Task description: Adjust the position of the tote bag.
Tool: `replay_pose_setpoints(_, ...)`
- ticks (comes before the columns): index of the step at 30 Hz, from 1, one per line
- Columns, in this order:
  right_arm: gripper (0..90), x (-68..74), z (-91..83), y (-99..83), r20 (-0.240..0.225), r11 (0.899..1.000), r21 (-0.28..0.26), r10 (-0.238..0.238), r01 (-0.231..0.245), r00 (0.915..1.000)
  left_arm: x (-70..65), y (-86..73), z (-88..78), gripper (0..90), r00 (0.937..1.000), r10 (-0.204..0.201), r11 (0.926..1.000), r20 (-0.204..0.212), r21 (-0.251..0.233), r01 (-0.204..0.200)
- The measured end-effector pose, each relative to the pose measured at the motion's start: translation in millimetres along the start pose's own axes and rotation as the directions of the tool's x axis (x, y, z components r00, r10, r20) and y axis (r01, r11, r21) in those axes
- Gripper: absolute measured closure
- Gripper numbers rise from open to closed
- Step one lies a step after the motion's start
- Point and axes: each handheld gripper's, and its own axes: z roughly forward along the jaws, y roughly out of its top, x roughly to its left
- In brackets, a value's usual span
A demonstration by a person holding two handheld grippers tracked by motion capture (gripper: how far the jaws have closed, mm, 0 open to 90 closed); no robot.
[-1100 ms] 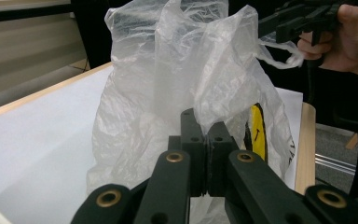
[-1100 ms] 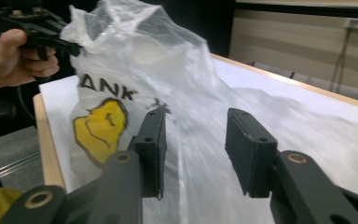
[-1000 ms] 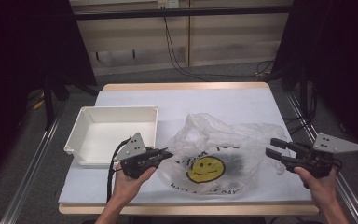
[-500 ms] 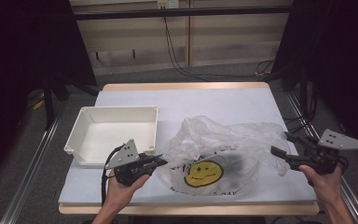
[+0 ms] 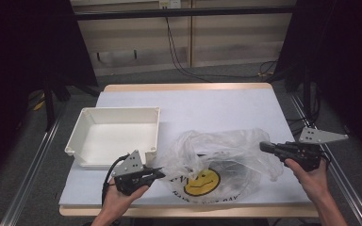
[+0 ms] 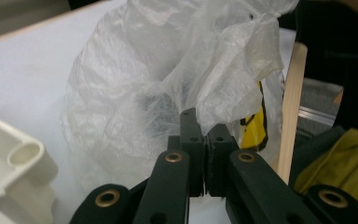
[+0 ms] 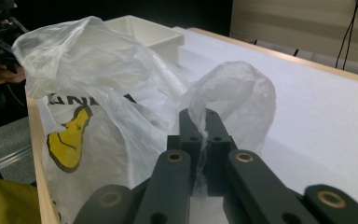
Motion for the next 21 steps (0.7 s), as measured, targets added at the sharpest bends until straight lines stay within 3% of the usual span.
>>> replay_pose_setpoints(2,90.0,-0.3,-2.0,-2.6,0.017,0.998,0.056,0.006,-0.007,0.9998,0.8,-4.0,1.0,88.9,0.9999,0.007,0.9988,-0.008,0.049,-0.007)
replay_pose_setpoints(4,90.0,-0.3,-2.3,-3.8,0.03,0.997,0.075,0.003,-0.006,0.9995,1.0,-5.5,1.8,89.0,1.0,-0.001,0.9988,-0.007,0.049,0.001)
replay_pose_setpoints(9,90.0,-5.0,-6.0,-18.5,0.069,0.991,0.13,0.031,-0.04,0.9971,3.8,-12.0,10.1,89.2,0.9997,-0.024,0.9946,-0.007,0.101,0.025)
replay_pose_setpoints(12,90.0,-8.6,-2.4,-31.1,0.086,0.983,0.173,0.04,-0.055,0.9955,9.6,-18.6,21.7,89.4,0.999,-0.042,0.986,-0.014,0.161,0.044)
replay_pose_setpoints(16,90.0,-12.2,1.7,-39.3,0.092,0.977,0.201,0.048,-0.066,0.9946,16.1,-25.8,29.0,89.9,0.9971,-0.072,0.98,-0.024,0.184,0.075)
replay_pose_setpoints(21,90.0,-14.6,6.5,-48.1,0.092,0.967,0.247,0.047,-0.068,0.9947,18.8,-30.1,30.5,89.9,0.9968,-0.078,0.9719,-0.018,0.221,0.08)
